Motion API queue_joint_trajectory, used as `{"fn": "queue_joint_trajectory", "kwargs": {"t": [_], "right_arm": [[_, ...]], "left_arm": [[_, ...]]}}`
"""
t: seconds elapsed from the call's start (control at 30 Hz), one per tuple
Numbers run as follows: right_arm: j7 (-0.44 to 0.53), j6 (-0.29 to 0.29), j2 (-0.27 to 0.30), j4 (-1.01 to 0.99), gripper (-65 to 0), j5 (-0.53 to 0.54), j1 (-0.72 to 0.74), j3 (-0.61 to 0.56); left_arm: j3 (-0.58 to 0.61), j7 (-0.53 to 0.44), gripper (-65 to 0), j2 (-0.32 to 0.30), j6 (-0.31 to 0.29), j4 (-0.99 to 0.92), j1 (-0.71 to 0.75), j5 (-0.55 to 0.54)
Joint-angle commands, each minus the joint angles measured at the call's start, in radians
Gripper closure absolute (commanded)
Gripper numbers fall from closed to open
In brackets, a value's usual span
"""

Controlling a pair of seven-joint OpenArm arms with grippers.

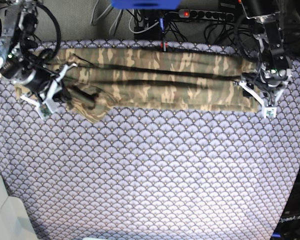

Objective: Fold the T-shirt properly
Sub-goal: 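Fold the sleeve flap up onto the strip with the right gripper, then hold both strip ends with the grippers and pull them apart taut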

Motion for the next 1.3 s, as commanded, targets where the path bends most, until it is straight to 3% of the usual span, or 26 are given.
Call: {"fn": "queue_joint_trajectory", "kwargs": {"t": [0.0, 0.13, 0.37, 0.83, 1.27], "right_arm": [[0.021, -0.002, 0.030, 0.017, 0.0, 0.032, -0.005, 0.009], [0.023, -0.002, 0.087, 0.019, 0.0, 0.124, -0.053, 0.027], [0.023, -0.002, 0.099, 0.019, 0.0, 0.208, -0.101, 0.127], [0.023, -0.002, 0.093, 0.013, 0.0, 0.205, -0.168, 0.216], [0.023, -0.002, 0.062, -0.032, 0.0, 0.202, -0.157, 0.210]], "left_arm": [[0.002, 0.019, -35.7, -0.007, -0.004, 0.004, 0.001, 0.006], [0.002, 0.019, -35.7, -0.007, -0.004, 0.004, 0.002, 0.006], [0.002, 0.019, -35.7, -0.023, -0.004, 0.003, 0.001, 0.006], [0.002, 0.017, -35.7, -0.062, -0.004, 0.003, 0.007, 0.006], [0.002, 0.017, -35.7, -0.066, -0.005, 0.003, 0.024, 0.006]]}}
